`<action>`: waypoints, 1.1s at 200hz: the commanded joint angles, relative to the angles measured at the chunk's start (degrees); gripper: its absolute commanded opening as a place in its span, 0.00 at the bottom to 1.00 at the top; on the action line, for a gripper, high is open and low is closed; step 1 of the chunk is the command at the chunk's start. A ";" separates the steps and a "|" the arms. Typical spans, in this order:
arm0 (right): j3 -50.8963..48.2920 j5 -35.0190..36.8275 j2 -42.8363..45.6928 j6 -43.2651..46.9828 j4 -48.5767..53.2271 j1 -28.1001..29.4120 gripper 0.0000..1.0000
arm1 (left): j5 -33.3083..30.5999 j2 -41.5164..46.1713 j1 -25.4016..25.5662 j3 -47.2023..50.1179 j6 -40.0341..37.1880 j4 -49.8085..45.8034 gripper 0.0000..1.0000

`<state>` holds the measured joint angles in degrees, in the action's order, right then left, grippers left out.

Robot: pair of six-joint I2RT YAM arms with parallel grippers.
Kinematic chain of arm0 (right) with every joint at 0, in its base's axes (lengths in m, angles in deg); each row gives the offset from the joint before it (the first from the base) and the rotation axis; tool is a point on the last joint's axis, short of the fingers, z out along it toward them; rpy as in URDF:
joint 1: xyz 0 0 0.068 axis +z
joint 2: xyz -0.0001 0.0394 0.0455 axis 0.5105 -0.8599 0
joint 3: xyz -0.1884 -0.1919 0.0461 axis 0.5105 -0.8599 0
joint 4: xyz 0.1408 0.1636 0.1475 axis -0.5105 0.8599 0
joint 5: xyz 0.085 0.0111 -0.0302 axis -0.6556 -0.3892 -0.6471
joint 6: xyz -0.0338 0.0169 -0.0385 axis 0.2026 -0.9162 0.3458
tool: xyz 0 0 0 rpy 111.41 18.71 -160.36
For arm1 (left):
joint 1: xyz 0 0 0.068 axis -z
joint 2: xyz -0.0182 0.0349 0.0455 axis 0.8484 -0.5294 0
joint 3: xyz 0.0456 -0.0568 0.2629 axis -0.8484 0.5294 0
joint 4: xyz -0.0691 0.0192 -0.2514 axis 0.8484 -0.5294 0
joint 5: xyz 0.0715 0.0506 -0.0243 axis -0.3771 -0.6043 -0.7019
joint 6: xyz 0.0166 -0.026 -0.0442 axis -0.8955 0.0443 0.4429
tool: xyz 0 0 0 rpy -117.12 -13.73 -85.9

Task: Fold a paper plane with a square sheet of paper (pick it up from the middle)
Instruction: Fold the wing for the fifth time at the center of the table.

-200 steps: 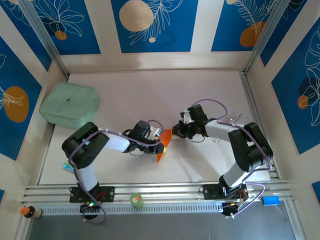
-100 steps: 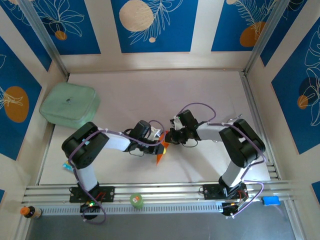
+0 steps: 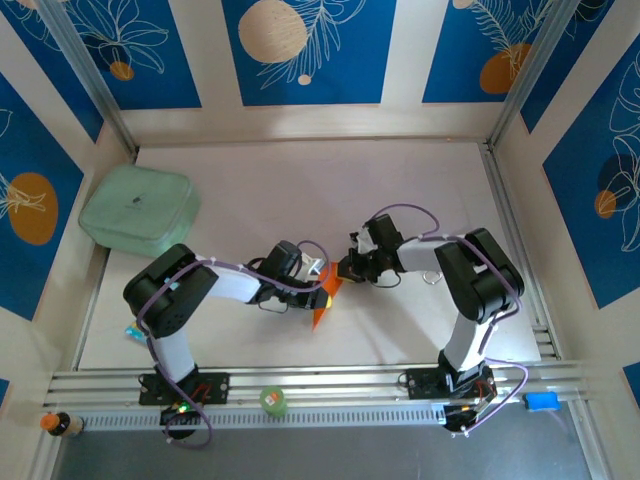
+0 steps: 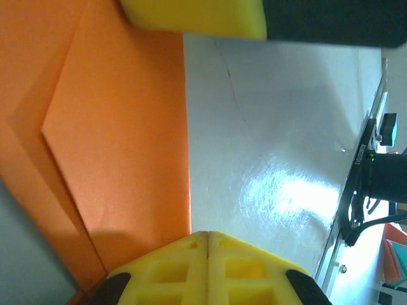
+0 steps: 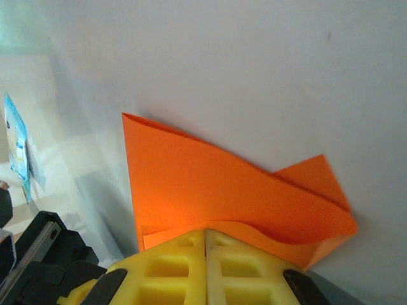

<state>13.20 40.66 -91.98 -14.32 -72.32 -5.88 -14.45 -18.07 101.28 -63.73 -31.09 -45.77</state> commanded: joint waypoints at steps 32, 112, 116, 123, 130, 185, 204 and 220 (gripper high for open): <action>1.38 2.87 -2.55 -1.00 -2.64 -5.65 0.06 | -2.70 -3.36 0.70 4.49 1.12 -6.86 0.00; 3.68 9.33 3.84 0.92 4.48 -5.66 0.07 | -2.88 -3.24 0.71 4.35 1.17 -6.59 0.00; 3.38 9.44 4.59 0.95 4.25 -5.33 0.07 | -2.91 -3.17 0.70 4.34 1.15 -6.57 0.00; 2.61 9.89 6.02 0.78 4.11 -4.69 0.07 | -2.86 -3.21 0.78 4.21 1.18 -6.56 0.00; 1.99 9.99 7.16 0.67 3.89 -4.14 0.07 | -2.87 -3.12 0.73 4.24 1.25 -6.56 0.00; -3.18 3.53 9.47 -2.45 -2.47 1.40 0.06 | -2.94 -2.02 0.69 4.08 2.01 -5.99 0.00; -3.33 2.83 8.03 -2.63 -1.93 4.48 0.01 | -2.75 -1.66 0.72 4.00 2.50 -5.51 0.00; -3.26 3.04 6.26 -3.66 -1.28 5.56 0.00 | -2.63 -1.26 0.79 3.82 2.90 -5.24 0.00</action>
<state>10.49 46.06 -83.48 -16.35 -73.63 -2.25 -14.49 -17.96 101.28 -62.52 -29.01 -42.84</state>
